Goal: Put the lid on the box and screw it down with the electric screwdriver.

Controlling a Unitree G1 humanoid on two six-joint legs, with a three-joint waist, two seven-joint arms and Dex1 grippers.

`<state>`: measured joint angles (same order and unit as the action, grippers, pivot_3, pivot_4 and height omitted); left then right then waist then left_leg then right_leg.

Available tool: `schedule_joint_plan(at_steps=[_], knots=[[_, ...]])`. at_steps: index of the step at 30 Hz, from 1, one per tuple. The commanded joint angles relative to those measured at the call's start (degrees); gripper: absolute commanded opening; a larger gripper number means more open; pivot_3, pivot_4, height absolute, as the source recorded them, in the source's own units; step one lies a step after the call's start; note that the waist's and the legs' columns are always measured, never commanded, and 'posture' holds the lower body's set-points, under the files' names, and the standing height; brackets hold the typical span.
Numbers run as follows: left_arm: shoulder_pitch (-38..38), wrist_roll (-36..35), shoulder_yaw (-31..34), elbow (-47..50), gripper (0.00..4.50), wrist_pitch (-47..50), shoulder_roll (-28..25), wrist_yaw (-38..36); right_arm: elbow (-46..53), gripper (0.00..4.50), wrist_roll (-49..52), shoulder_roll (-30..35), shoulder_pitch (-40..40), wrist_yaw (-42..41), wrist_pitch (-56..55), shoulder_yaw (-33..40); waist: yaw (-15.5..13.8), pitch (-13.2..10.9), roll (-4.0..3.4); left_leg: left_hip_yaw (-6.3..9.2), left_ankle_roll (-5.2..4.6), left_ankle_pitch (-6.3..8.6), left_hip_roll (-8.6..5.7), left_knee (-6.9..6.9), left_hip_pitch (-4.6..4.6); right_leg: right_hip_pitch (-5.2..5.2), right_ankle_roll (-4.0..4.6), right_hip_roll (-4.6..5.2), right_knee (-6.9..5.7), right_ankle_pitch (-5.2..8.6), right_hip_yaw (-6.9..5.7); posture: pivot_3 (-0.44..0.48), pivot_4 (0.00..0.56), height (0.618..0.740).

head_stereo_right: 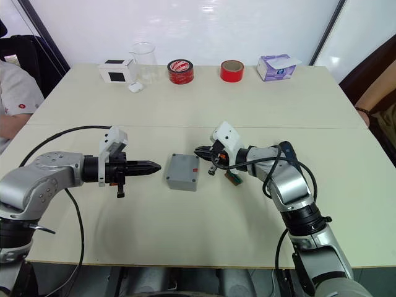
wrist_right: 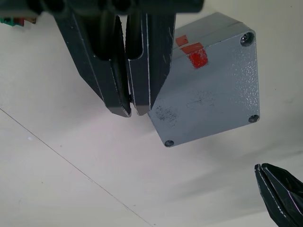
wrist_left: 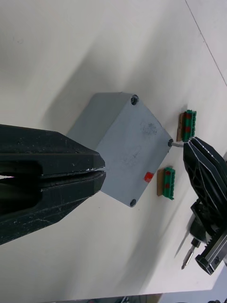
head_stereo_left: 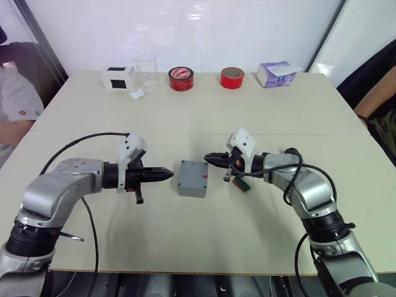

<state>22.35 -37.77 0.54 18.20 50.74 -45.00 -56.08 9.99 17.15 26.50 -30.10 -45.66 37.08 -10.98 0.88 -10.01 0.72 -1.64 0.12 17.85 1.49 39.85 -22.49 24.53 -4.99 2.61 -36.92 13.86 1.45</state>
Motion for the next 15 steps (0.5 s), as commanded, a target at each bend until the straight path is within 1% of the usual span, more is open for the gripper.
schedule_joint_plan(at_steps=[1, 15], knots=[[0.7, -0.7, 0.6, 1.4, 0.0, -0.2, -0.4, 0.0, 2.1, 0.1, 0.5, -0.3, -1.0, -0.1, -0.5, 0.1, 0.0, 0.0, 0.0, 0.0, 0.0, 0.0, 0.0, 0.0, 0.0, 0.0, 0.0, 0.0, 0.0, 0.0, 0.0, 0.0, 0.15, 0.74], [0.7, -0.9, 0.8, 1.8, 0.0, 0.3, -0.4, 0.5, 0.5, 0.1, -0.4, -0.1, -0.9, -0.4, -1.3, -0.6, 0.0, 0.0, 0.0, 0.0, 0.0, 0.0, 0.0, 0.0, 0.0, 0.0, 0.0, 0.0, 0.01, 0.0, 0.0, 0.0, 0.15, 0.74]])
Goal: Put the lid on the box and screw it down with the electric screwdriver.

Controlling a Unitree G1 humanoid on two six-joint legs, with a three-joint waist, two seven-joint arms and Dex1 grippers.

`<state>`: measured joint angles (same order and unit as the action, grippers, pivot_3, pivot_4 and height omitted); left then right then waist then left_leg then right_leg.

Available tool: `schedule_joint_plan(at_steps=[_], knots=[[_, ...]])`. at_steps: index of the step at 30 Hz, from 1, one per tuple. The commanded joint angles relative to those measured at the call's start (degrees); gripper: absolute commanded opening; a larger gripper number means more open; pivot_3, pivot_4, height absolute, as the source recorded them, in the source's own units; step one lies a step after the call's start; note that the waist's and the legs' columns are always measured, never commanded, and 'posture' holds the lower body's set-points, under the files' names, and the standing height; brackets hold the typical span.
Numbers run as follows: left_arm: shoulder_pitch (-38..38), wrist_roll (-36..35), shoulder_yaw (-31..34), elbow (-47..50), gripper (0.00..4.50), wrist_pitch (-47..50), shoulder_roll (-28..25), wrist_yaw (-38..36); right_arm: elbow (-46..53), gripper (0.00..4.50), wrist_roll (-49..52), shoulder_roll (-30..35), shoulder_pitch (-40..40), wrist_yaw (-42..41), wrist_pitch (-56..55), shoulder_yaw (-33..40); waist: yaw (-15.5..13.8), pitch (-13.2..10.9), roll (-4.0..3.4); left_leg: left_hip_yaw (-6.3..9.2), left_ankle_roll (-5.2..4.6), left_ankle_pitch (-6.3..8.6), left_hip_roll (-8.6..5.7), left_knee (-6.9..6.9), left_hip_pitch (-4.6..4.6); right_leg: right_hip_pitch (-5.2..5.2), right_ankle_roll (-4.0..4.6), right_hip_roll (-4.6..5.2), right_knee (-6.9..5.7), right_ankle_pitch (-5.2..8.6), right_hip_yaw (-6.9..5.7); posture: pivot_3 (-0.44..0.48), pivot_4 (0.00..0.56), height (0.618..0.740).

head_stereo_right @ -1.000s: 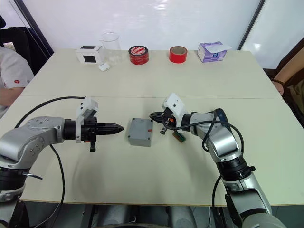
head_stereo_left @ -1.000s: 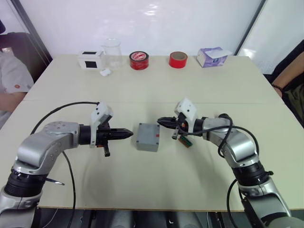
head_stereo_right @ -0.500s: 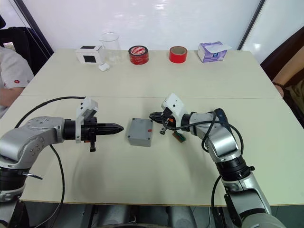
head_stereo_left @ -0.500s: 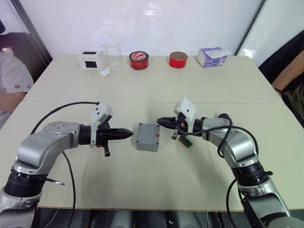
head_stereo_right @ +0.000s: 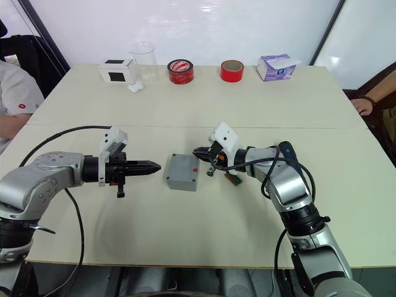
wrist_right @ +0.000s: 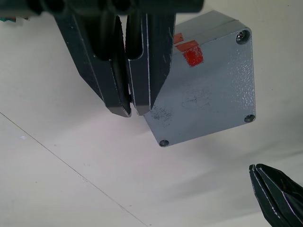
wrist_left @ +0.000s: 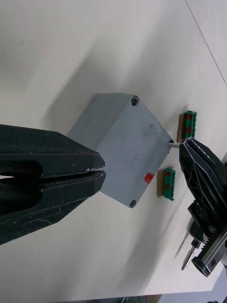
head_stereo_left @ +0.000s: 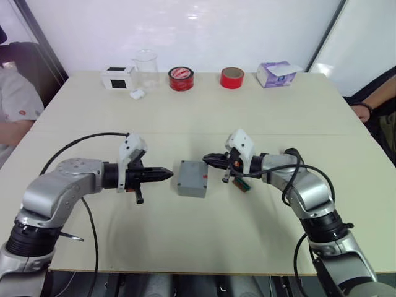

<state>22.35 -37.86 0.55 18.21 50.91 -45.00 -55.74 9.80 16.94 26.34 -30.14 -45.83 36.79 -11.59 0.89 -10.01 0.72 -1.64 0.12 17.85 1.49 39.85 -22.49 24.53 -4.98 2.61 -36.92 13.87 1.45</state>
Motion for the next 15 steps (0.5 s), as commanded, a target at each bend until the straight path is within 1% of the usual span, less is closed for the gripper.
schedule_joint_plan(at_steps=[1, 8, 11, 15], knots=[[0.6, -0.9, 0.8, 1.8, 0.0, 0.1, -0.4, 0.2, 0.6, 0.1, -0.4, 0.0, -0.7, -0.2, -1.1, -0.2, 0.0, 0.0, 0.0, 0.0, 0.0, 0.0, 0.0, 0.0, 0.0, 0.0, 0.0, 0.0, 0.0, 0.0, 0.0, 0.0, 0.15, 0.74], [0.7, -1.1, 0.8, 1.8, 0.0, 0.1, -0.5, 0.3, 0.3, 0.1, -0.6, 0.2, -0.2, -0.3, -1.2, -0.4, 0.0, 0.0, 0.0, 0.0, 0.0, 0.0, 0.0, -0.01, 0.0, 0.0, 0.0, 0.0, 0.0, 0.0, 0.0, 0.0, 0.15, 0.74], [0.9, -1.1, 0.8, 1.6, 0.0, 0.1, -0.6, 0.3, 0.2, 0.85, -0.8, 0.4, 0.0, -0.2, -1.2, -0.2, 0.0, 0.0, 0.0, 0.0, 0.0, 0.0, 0.0, -0.01, 0.0, 0.0, 0.0, 0.0, 0.0, 0.0, 0.0, 0.0, 0.15, 0.74], [1.1, -1.0, 0.7, 1.3, 0.0, -0.1, -0.5, 0.2, 0.0, 2.54, -1.1, 0.7, 0.0, -0.3, -1.4, 0.2, 0.0, 0.0, 0.0, 0.0, 0.0, 0.0, 0.0, -0.01, 0.0, 0.0, 0.0, 0.0, 0.0, 0.0, 0.0, 0.0, 0.15, 0.74]])
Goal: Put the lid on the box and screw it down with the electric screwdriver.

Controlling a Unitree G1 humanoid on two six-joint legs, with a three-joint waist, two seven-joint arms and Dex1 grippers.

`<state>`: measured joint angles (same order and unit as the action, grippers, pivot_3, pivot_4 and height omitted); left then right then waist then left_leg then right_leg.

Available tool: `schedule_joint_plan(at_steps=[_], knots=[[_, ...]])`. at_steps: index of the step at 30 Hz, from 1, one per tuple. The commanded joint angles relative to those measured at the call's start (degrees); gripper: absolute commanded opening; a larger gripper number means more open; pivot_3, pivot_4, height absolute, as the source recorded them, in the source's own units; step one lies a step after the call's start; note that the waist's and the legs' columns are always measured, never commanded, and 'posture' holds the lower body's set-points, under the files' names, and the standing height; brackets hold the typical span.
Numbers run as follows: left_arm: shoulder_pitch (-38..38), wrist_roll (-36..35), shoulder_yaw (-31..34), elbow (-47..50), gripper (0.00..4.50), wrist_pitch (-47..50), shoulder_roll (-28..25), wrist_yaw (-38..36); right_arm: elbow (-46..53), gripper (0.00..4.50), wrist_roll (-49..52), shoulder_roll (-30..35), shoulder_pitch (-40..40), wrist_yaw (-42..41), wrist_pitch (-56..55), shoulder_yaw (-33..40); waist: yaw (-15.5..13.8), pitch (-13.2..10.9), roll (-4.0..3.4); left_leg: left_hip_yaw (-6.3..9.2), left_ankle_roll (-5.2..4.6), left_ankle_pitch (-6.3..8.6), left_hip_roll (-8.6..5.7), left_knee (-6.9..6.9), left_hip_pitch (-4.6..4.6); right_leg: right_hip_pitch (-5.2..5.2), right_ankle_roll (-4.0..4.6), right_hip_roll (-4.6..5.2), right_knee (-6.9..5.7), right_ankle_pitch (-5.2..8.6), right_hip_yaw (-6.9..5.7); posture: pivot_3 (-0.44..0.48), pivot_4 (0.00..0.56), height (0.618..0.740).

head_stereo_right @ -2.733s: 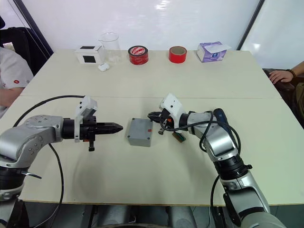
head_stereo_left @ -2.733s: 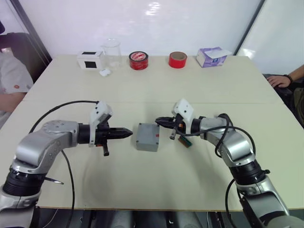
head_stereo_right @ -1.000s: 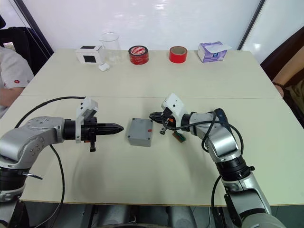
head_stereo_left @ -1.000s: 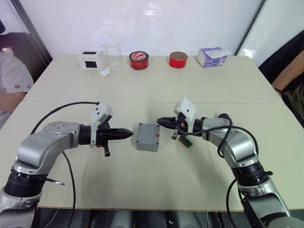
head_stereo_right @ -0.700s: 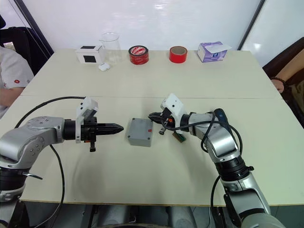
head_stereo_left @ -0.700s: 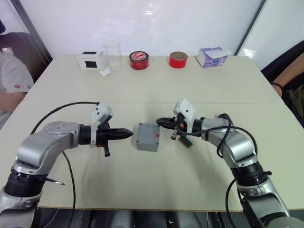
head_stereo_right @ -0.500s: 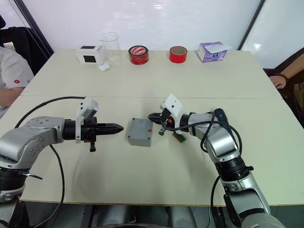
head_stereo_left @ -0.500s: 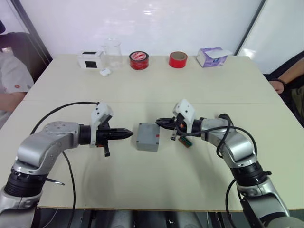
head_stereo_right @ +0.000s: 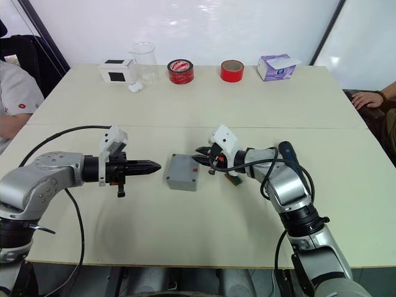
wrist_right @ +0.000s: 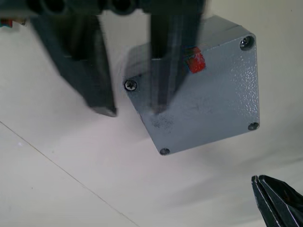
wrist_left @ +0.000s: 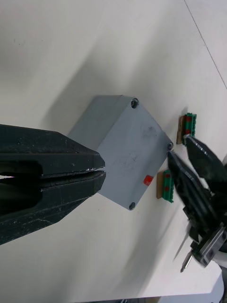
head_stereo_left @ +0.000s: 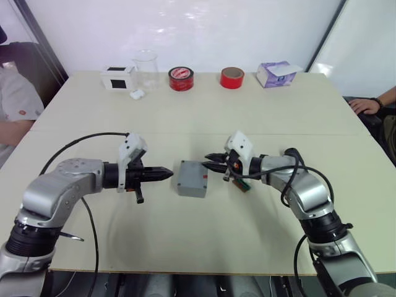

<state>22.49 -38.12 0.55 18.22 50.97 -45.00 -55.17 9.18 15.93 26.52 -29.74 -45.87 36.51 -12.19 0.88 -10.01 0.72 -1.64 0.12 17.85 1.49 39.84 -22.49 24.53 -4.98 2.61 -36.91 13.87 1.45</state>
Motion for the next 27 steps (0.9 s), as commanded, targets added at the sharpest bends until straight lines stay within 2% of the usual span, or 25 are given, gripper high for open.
schedule_joint_plan(at_steps=[1, 5, 9, 11, 14, 16, 18, 21, 24, 27], knots=[[1.0, -0.8, 0.7, 1.2, 0.0, -0.1, -0.4, -0.3, 0.6, 2.97, -0.1, 0.6, -0.5, -0.2, -1.1, 0.9, 0.0, 0.0, 0.0, 0.0, 0.0, 0.0, 0.0, 0.0, 0.0, 0.0, 0.0, 0.0, 0.0, 0.0, 0.0, 0.0, 0.15, 0.74], [1.0, -0.9, 0.7, 1.4, 0.0, -0.1, -0.4, -0.3, 1.2, 4.42, 0.6, 0.8, -0.5, 0.2, -0.5, 2.1, 0.0, 0.0, 0.0, 0.0, 0.0, 0.0, 0.0, 0.0, 0.0, 0.0, 0.0, 0.0, 0.0, 0.0, 0.0, 0.0, 0.15, 0.74], [2.4, -2.6, 1.4, 2.5, 0.0, 0.5, 0.8, 0.3, 5.0, 4.42, 9.1, 0.7, -2.1, 1.9, 8.0, 10.6, -0.2, 0.0, 0.0, 0.0, 0.0, 0.0, 0.0, 0.0, -0.01, 0.0, 0.0, 0.01, 0.0, 0.0, 0.0, 0.0, 0.15, 0.74], [4.0, -3.9, 1.5, 3.4, 0.0, 1.1, 1.3, 0.3, 6.0, 4.42, 13.4, 2.8, -4.0, 2.7, 14.6, 15.8, -0.2, 0.0, 0.0, 0.01, 0.0, 0.0, 0.01, 0.0, -0.02, 0.0, 0.0, 0.04, 0.0, 0.0, 0.0, 0.0, 0.15, 0.74], [6.1, -5.3, 0.4, 5.0, 0.0, 2.0, 1.1, -0.8, 5.6, 4.47, 18.3, 10.3, -7.8, 2.6, 26.8, 22.0, -0.3, -0.1, -0.03, 0.01, 0.0, 0.0, -0.03, 0.0, -0.04, -0.01, 0.0, 0.09, 0.04, 0.0, 0.0, 0.0, 0.15, 0.74], [6.8, -5.7, -0.2, 5.7, 0.0, 1.8, 1.1, -1.4, 4.8, 4.47, 20.2, 15.6, -10.1, 2.5, 34.7, 23.6, -0.2, -0.1, -0.05, 0.0, 0.0, 0.0, -0.04, -0.03, -0.06, -0.01, 0.01, 0.12, 0.11, 0.0, 0.0, 0.0, 0.15, 0.74], [7.1, -5.4, -1.3, 6.5, 0.0, 1.2, 1.1, -2.0, 2.0, 4.47, 20.1, 20.0, -13.1, 4.2, 43.8, 23.3, -0.1, -0.1, -0.05, 0.0, 0.0, 0.0, -0.04, -0.24, -0.03, -0.03, 0.01, 0.1, 0.31, 0.0, 0.0, 0.0, 0.15, 0.74], [7.8, -4.8, -3.1, 8.3, 0.0, -0.1, 0.8, -3.3, -2.3, 4.47, 19.2, 30.0, -15.3, 4.2, 55.0, 16.6, 0.0, -0.1, -0.07, -0.06, 0.0, 0.0, -0.07, -0.56, 0.0, 0.0, 0.04, 0.0, 0.63, -0.02, 0.01, 0.0, 0.15, 0.74], [8.4, -3.9, -4.5, 9.2, 0.0, -1.6, 0.0, -4.9, -5.4, 4.47, 20.2, 37.5, -15.1, 2.2, 56.0, 9.3, -0.1, -0.1, -0.07, -0.05, 0.0, 0.0, -0.07, -0.75, -0.04, 0.05, 0.06, -0.01, 0.78, -0.01, 0.0, 0.0, 0.15, 0.74], [9.1, -2.7, -5.9, 9.7, 0.0, -3.2, -0.7, -6.3, -9.1, 4.47, 20.5, 41.1, -15.3, 0.1, 56.0, 3.5, 0.1, -0.1, -0.07, -0.1, -0.02, 0.02, -0.1, -0.79, -0.11, 0.12, 0.1, 0.0, 0.84, 0.03, 0.02, 0.0, 0.15, 0.74]])
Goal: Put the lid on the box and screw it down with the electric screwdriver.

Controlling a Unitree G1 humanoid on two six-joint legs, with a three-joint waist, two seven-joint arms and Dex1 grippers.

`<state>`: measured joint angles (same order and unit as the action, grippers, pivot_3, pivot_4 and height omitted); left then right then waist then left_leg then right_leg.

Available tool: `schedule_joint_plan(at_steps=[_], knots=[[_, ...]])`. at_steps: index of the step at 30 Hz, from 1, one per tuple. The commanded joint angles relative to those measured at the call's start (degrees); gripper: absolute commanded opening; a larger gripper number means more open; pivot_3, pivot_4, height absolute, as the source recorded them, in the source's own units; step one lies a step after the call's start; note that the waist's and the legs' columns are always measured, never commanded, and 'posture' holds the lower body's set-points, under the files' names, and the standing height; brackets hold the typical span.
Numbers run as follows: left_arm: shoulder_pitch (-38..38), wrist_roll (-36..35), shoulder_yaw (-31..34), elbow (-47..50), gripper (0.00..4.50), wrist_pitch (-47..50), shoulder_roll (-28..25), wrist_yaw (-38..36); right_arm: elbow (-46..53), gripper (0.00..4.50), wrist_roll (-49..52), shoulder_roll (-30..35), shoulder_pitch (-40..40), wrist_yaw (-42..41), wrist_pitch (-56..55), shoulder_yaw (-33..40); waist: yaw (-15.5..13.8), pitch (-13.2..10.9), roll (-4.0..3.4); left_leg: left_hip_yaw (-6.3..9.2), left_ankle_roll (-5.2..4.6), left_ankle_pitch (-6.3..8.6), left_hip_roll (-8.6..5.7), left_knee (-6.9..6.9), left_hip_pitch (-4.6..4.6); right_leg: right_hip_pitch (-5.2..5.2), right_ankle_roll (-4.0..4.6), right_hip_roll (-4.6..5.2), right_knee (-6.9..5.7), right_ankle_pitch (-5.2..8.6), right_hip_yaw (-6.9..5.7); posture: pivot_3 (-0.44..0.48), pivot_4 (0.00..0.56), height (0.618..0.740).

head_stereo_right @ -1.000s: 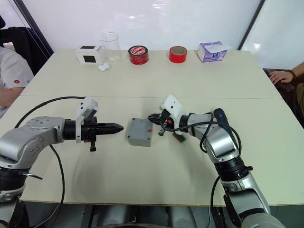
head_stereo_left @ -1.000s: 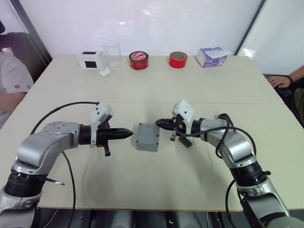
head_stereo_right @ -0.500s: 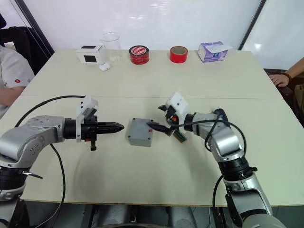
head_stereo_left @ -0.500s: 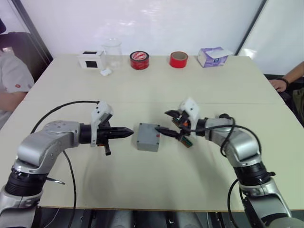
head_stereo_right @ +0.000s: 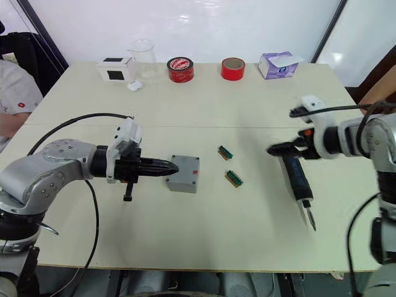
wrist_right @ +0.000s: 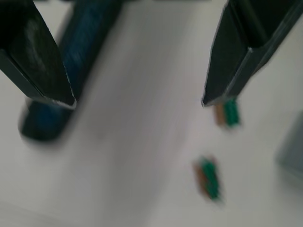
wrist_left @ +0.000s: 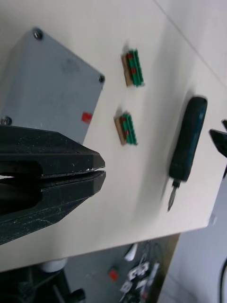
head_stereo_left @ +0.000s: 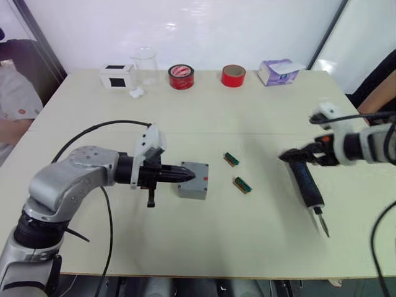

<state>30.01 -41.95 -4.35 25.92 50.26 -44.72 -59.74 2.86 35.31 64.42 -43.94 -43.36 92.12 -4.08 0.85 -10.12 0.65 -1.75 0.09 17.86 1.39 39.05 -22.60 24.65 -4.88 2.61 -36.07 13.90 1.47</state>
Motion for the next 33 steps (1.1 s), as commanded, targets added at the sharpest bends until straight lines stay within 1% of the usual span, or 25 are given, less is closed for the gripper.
schedule_joint_plan(at_steps=[1, 4, 9, 14, 22, 24, 25, 26, 28, 29, 30, 31, 33], knots=[[1.3, 1.5, -1.4, 2.3, 0.0, -3.0, -1.3, -2.2, -5.4, 4.47, -0.1, 3.2, -1.1, -2.2, 0.4, -6.2, 0.1, 0.0, 0.0, -0.02, -0.01, 0.0, -0.01, 0.0, -0.01, 0.0, 0.0, 0.01, 0.02, 0.0, 0.01, 0.0, 0.15, 0.74], [-0.1, 1.8, -1.7, 3.3, 0.0, -3.8, -1.8, -2.5, -9.7, 4.47, -2.2, 3.2, -1.8, -1.9, 0.4, -9.8, 0.1, 0.0, 0.01, -0.06, -0.01, 0.0, -0.03, 0.03, -0.01, 0.0, -0.01, 0.02, 0.02, 0.0, 0.03, 0.0, 0.15, 0.74], [-2.1, 1.5, -1.2, 4.6, 0.0, -3.5, -1.6, -1.4, -11.7, 4.47, -3.1, 4.6, -3.2, -5.2, -1.1, -15.1, 0.0, 0.0, -0.01, -0.04, -0.01, 0.0, -0.01, 0.06, 0.0, 0.01, -0.01, -0.01, -0.02, 0.0, 0.03, 0.0, 0.15, 0.74], [-3.7, 0.4, -0.4, 6.3, 0.0, -2.4, -0.9, 0.9, -13.1, 4.47, -3.8, 6.4, -1.8, -8.8, -2.5, -19.0, -0.1, 0.0, -0.01, -0.02, -0.01, 0.0, 0.0, 0.06, -0.01, 0.01, -0.02, -0.02, -0.02, -0.01, 0.02, 0.0, 0.15, 0.74], [-5.9, -0.8, 0.4, 7.9, 0.0, -1.3, -0.2, 4.5, -17.8, 4.47, -7.5, 3.7, -2.0, -12.3, -6.8, -24.5, -0.1, 0.0, 0.02, -0.01, -0.01, 0.0, -0.01, 0.09, 0.01, -0.03, -0.16, -0.02, -0.02, -0.08, 0.02, 0.0, 0.15, 0.74], [-6.3, -1.2, 0.7, 8.2, 0.0, -1.1, -0.3, 5.2, -18.4, 3.95, -8.6, 3.2, -2.2, -13.4, -7.8, -26.2, 0.0, 0.0, 0.07, -0.02, -0.01, 0.0, -0.01, 0.1, 0.07, -0.09, -0.15, -0.02, -0.01, -0.08, 0.02, 0.0, 0.15, 0.74], [-6.5, -1.4, 0.9, 8.3, 0.0, -1.0, -0.4, 5.4, -18.5, 3.87, -9.1, 3.2, -2.2, -14.0, -8.2, -26.9, 0.0, 0.1, 0.1, -0.02, 0.0, 0.0, -0.01, 0.11, 0.08, -0.11, -0.12, -0.02, -0.01, -0.06, 0.02, 0.0, 0.15, 0.74], [-6.7, -1.5, 1.0, 8.4, 0.0, -1.0, -0.6, 5.6, -18.7, 3.41, -9.5, 3.0, -2.2, -14.6, -8.3, -27.5, 0.0, 0.1, 0.14, -0.02, 0.0, 0.0, -0.01, 0.12, 0.1, -0.12, -0.12, -0.02, -0.01, -0.06, 0.02, 0.0, 0.15, 0.74], [-7.3, -1.5, 1.6, 8.3, 0.0, -1.0, -1.0, 5.8, -18.9, 2.75, -10.3, 2.5, -2.0, -15.3, -8.4, -28.5, 0.0, 0.1, 0.24, -0.01, 0.0, 0.0, -0.01, 0.12, 0.12, -0.14, -0.12, -0.02, -0.02, -0.06, 0.02, 0.0, 0.15, 0.74], [-7.5, -1.1, 1.8, 7.8, 0.0, -1.3, -1.3, 5.8, -19.1, 2.5, -10.6, 2.0, -1.9, -15.5, -8.6, -28.7, -0.1, 0.2, 0.3, 0.0, 0.0, 0.0, 0.0, 0.12, 0.12, -0.15, -0.12, -0.03, -0.02, -0.06, 0.0, 0.0, 0.15, 0.74], [-7.5, -0.9, 2.0, 7.4, 0.0, -1.5, -1.5, 5.7, -19.3, 2.08, -11.0, 1.6, -1.9, -15.7, -8.7, -28.7, -0.1, 0.3, 0.47, 0.01, 0.0, 0.0, 0.0, 0.12, 0.12, -0.16, -0.12, -0.03, -0.02, -0.06, 0.0, 0.0, 0.15, 0.74], [-7.5, -0.6, 2.0, 6.9, 0.0, -1.8, -1.7, 5.7, -19.6, 1.81, -11.5, 1.3, -1.9, -15.8, -9.1, -28.6, -0.1, 0.3, 0.55, 0.02, 0.0, 0.0, 0.0, 0.12, 0.13, -0.18, -0.11, -0.03, -0.02, -0.05, -0.01, 0.0, 0.15, 0.74], [-7.6, -0.2, 2.1, 6.0, 0.0, -2.3, -2.0, 5.3, -20.3, 1.8, -12.6, 0.5, -2.0, -15.5, -9.8, -28.1, 0.0, 0.4, 0.72, 0.02, 0.0, 0.0, 0.01, 0.13, 0.16, -0.21, -0.01, -0.03, -0.01, 0.0, -0.01, 0.0, 0.15, 0.74]])
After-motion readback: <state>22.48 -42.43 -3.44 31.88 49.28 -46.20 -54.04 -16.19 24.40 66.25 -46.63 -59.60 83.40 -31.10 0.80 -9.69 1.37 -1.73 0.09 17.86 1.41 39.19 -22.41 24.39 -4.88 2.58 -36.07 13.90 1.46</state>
